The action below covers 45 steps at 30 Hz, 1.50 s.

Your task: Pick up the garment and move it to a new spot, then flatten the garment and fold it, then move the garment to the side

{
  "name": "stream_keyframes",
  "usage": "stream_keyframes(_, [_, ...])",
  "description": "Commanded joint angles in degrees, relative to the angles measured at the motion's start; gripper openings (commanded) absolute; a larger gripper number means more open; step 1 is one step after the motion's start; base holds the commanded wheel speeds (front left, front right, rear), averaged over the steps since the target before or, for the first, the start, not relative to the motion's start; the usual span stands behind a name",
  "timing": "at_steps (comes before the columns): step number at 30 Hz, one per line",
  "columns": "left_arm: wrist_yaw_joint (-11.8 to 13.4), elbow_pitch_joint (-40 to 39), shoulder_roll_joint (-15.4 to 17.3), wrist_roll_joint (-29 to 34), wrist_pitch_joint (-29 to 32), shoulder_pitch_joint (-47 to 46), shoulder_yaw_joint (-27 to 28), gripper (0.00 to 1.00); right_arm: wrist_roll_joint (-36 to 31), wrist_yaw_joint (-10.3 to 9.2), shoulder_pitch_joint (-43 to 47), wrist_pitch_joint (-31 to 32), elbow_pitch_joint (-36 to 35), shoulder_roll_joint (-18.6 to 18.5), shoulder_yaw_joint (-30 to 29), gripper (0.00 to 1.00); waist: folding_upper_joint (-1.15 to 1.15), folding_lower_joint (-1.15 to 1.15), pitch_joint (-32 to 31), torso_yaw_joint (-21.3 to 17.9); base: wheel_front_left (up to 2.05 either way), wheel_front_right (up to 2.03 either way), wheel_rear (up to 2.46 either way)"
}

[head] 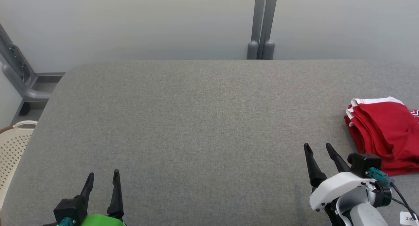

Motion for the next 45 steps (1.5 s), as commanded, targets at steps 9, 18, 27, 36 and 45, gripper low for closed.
stream_keyframes(9, [0.21,0.24,0.62,-0.65,-0.03,-0.26,-0.60,1.00,-0.39,-0.03,-0.70,-0.44,0.79,-0.24,0.29,1.00,0.00,0.00,0.34,0.38,0.00,0.00,0.00])
stream_keyframes(18, [0.74,0.07,0.79,-0.80,-0.14,-0.11,-0.79,1.00,0.43,-0.03,-0.70,-0.80,1.15,-0.24,0.91,1.00,0.00,0.00,0.03,0.20,0.00,0.00,0.00])
stream_keyframes(27, [0.63,2.30,-0.22,-1.16,0.42,0.87,-1.36,0.00,0.42,0.00,1.62,-0.34,3.38,0.39,1.10,0.00,0.00,0.00,0.00,0.13,0.00,0.00,0.00])
stream_keyframes(36, [-0.30,2.36,-0.91,-10.18,2.66,-0.96,-0.78,0.00,9.88,0.00,2.18,1.64,1.58,0.33,-1.33,0.00,0.00,0.00,0.27,-0.21,0.00,0.00,0.00])
stream_keyframes(45, [-1.13,2.27,-1.52,-18.33,4.52,-2.53,-0.43,0.00,18.53,0.00,3.17,3.01,-0.52,0.26,-3.10,0.00,0.00,0.00,0.54,-0.55,0.00,0.00,0.00])
